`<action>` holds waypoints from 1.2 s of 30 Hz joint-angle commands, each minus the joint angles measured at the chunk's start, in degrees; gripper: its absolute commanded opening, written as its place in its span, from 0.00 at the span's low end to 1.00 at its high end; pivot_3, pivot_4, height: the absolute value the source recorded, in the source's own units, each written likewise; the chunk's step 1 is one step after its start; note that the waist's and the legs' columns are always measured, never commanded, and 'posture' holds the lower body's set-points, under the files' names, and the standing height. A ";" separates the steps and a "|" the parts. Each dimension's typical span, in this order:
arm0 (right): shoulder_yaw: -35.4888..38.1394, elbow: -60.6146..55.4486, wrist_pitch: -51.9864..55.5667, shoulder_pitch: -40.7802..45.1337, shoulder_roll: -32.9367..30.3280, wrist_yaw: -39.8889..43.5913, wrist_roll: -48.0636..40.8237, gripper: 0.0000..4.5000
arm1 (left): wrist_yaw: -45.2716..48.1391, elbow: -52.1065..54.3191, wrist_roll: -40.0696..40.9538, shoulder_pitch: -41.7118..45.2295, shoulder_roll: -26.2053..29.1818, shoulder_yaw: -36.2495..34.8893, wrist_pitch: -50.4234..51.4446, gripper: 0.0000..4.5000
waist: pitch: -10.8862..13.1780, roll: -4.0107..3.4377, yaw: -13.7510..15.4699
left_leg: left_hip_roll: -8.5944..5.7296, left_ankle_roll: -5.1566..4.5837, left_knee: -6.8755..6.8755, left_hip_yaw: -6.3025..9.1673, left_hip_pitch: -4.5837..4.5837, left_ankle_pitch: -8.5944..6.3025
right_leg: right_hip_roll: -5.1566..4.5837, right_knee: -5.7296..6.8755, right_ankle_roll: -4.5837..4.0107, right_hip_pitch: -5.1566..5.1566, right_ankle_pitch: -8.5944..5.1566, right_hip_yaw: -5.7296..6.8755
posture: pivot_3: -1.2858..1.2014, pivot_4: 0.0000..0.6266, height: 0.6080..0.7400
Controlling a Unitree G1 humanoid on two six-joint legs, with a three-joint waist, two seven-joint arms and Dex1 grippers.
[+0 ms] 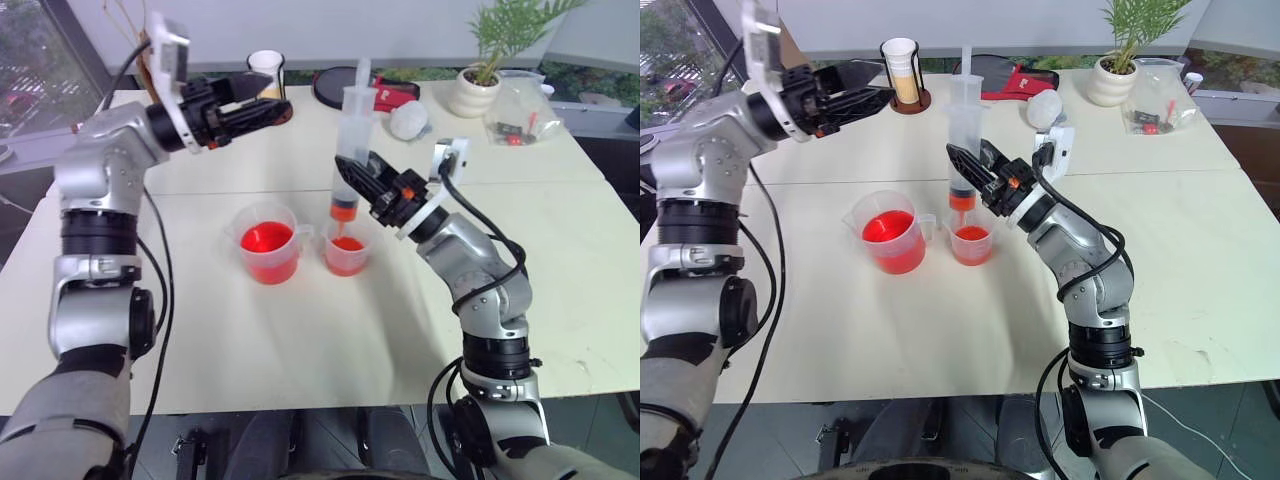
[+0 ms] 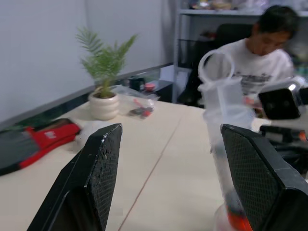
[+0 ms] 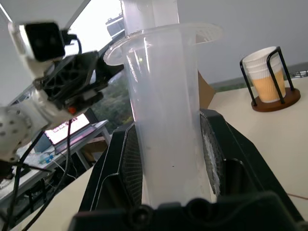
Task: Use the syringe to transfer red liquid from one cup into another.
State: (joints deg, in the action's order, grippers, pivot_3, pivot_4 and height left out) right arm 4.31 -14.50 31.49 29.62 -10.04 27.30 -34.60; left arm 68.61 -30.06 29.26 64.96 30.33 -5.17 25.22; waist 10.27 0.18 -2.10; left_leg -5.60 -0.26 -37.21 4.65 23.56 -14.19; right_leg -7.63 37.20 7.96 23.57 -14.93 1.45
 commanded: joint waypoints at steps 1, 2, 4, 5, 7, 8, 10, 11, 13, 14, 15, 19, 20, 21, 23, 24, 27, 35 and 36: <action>-0.25 -3.30 -2.47 -0.38 -0.53 -0.18 0.73 0.30 | 2.68 -2.97 -0.94 5.94 -1.41 0.34 -3.38 0.74 | 0.00 0.00 -0.04 | 0.00 0.00 0.00 0.00 0.00 0.00 | 0.00 0.00 0.00 0.00 0.00 0.00 | 0.52 0.24 0.99; -0.36 -3.29 -2.71 -0.53 -0.47 -0.32 0.99 0.30 | 3.38 -4.57 -1.36 7.09 -2.08 0.50 -4.18 0.74 | 0.00 0.00 -0.04 | 0.00 0.00 0.00 0.00 0.00 0.00 | 0.01 0.00 0.00 0.00 0.00 0.00 | 0.52 0.24 0.99; -0.60 -3.45 -3.11 -0.91 -0.63 -0.43 1.48 0.30 | 4.51 -7.52 -2.27 9.09 -3.39 0.80 -5.85 0.74 | 0.00 0.00 -0.07 | 0.00 0.00 0.00 -0.01 0.00 0.00 | 0.01 0.00 0.00 0.00 0.00 0.01 | 0.52 0.24 0.99; -0.72 -3.59 -3.24 -1.10 -0.66 -0.52 1.64 0.30 | 4.94 -9.03 -2.72 9.98 -4.01 0.91 -6.78 0.74 | 0.00 0.00 -0.09 | 0.00 0.00 0.00 -0.01 0.00 0.00 | 0.01 0.00 0.00 0.00 0.00 0.01 | 0.52 0.24 0.99; -0.87 -4.02 -3.35 -1.52 -0.79 -0.62 1.83 0.30 | 5.67 -11.69 -3.72 11.32 -5.13 1.21 -8.56 0.74 | 0.00 0.00 -0.12 | 0.00 -0.01 0.00 -0.01 0.00 0.00 | 0.02 0.00 0.00 0.00 0.00 0.01 | 0.52 0.24 0.99; -0.92 -4.29 -3.34 -1.72 -0.88 -0.65 1.89 0.30 | 6.07 -12.79 -4.27 11.79 -5.64 1.45 -9.50 0.74 | 0.00 0.00 -0.14 | 0.00 -0.01 0.00 -0.01 0.00 0.00 | 0.02 0.00 0.00 0.00 0.00 0.01 | 0.52 0.24 0.99; -1.04 -4.80 -3.25 -2.04 -0.99 -0.70 1.97 0.30 | 6.39 -15.18 -5.52 12.72 -6.77 1.81 -11.72 0.74 | 0.00 0.00 -0.14 | 0.00 -0.01 0.00 -0.01 0.00 0.00 | 0.02 0.00 0.00 0.00 0.00 0.02 | 0.52 0.24 0.99; -1.18 -5.11 -3.17 -2.17 -1.05 -0.71 1.99 0.30 | 6.62 -16.38 -6.26 13.16 -7.27 2.02 -13.17 0.74 | 0.00 0.01 -0.14 | 0.00 -0.02 0.00 -0.01 0.00 0.00 | 0.02 0.00 0.00 0.00 0.00 0.02 | 0.52 0.24 0.99; -1.52 -5.78 -3.03 -2.48 -1.27 -0.64 2.03 0.30 | 6.40 -18.64 -7.60 13.98 -8.32 2.26 -15.49 0.74 | 0.01 0.02 -0.04 | 0.00 -0.02 0.00 -0.01 0.00 0.00 | 0.02 0.00 0.00 0.00 0.00 0.02 | 0.52 0.24 0.99; -1.66 -6.01 -2.99 -2.60 -1.39 -0.61 2.03 0.30 | 6.37 -19.59 -8.14 14.33 -8.73 2.28 -16.35 0.74 | 0.01 0.02 -0.02 | 0.00 -0.02 -0.01 -0.01 0.00 0.00 | 0.02 0.00 0.00 0.00 0.00 0.02 | 0.52 0.24 0.99; -1.84 -6.23 -2.96 -2.75 -1.53 -0.55 2.04 0.30 | 6.60 -20.34 -8.50 14.58 -9.10 2.26 -17.04 0.74 | 0.02 0.03 -0.03 | 0.00 -0.02 -0.01 -0.01 0.00 0.00 | 0.02 0.00 0.01 -0.01 0.00 0.02 | 0.52 0.24 0.99; -3.04 -7.06 -3.00 -3.93 -2.59 0.03 2.63 0.30 | 7.07 -23.28 -8.99 15.79 -11.42 1.76 -18.79 0.74 | 0.01 0.03 0.12 | 0.00 -0.04 -0.01 -0.01 0.00 -0.01 | 0.02 0.00 0.01 -0.02 0.00 0.03 | 0.52 0.24 0.99; -3.26 -7.17 -3.06 -4.13 -2.86 0.14 2.74 0.30 | 7.24 -24.01 -9.24 16.07 -11.96 1.77 -19.28 0.74 | 0.02 0.03 0.12 | 0.00 -0.05 -0.03 -0.02 0.00 -0.02 | 0.02 -0.01 0.01 -0.04 -0.01 0.04 | 0.52 0.24 0.99; -3.38 -7.21 -3.11 -4.22 -3.00 0.21 2.80 0.30 | 7.38 -24.58 -9.47 16.28 -12.27 1.74 -19.70 0.63 | 0.02 0.03 0.11 | 0.00 -0.06 -0.04 -0.01 0.00 -0.02 | 0.02 -0.01 0.01 -0.05 -0.01 0.04 | 0.52 0.24 0.99; -3.61 -7.10 -3.25 -4.40 -3.40 0.47 3.11 0.30 | 8.27 -25.48 -9.50 16.79 -12.92 1.56 -19.68 0.45 | 0.02 0.03 0.01 | 0.00 -0.06 -0.04 -0.02 0.00 -0.02 | 0.02 0.00 0.02 -0.05 -0.01 0.04 | 0.52 0.24 0.99; -3.68 -6.97 -3.38 -4.44 -3.60 0.60 3.31 0.30 | 8.94 -25.63 -9.53 16.92 -13.12 1.53 -19.74 0.36 | 0.02 0.03 -0.02 | 0.00 -0.06 -0.04 -0.02 0.00 -0.02 | 0.02 0.00 0.02 -0.05 -0.01 0.04 | 0.52 0.24 0.99; -3.61 -6.50 -3.79 -4.39 -4.04 0.71 3.67 0.30 | 9.93 -25.98 -9.58 17.30 -13.57 1.08 -19.93 0.00 | 0.02 0.03 -0.03 | 0.00 -0.06 -0.04 -0.02 0.00 -0.02 | 0.03 0.00 0.02 -0.05 -0.01 0.05 | 0.52 0.24 0.99; -2.89 -5.92 -4.57 -3.61 -4.98 1.01 4.18 0.30 | 12.48 -20.64 -9.21 14.38 -13.91 1.96 -15.94 0.00 | 0.02 0.04 -0.05 | 0.01 -0.07 -0.04 -0.01 0.00 -0.02 | 0.03 0.00 0.02 -0.06 -0.01 0.05 | 0.52 0.24 0.99; -2.68 -5.74 -4.76 -3.21 -5.14 1.04 4.23 0.30 | 12.60 -19.75 -9.35 13.38 -14.09 2.32 -15.53 0.00 | 0.02 0.04 -0.05 | 0.01 -0.07 -0.05 -0.01 0.00 -0.02 | 0.03 0.00 0.02 -0.06 -0.01 0.05 | 0.52 0.24 0.99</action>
State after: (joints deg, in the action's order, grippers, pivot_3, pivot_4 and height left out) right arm 1.15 -18.27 28.09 24.76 -14.71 27.96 -30.26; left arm 80.24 -52.76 19.33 78.78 16.72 -3.08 8.77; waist 10.29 0.22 -2.15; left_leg -5.59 -0.33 -37.26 4.64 23.56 -14.21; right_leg -7.60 37.20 7.98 23.50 -14.94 1.51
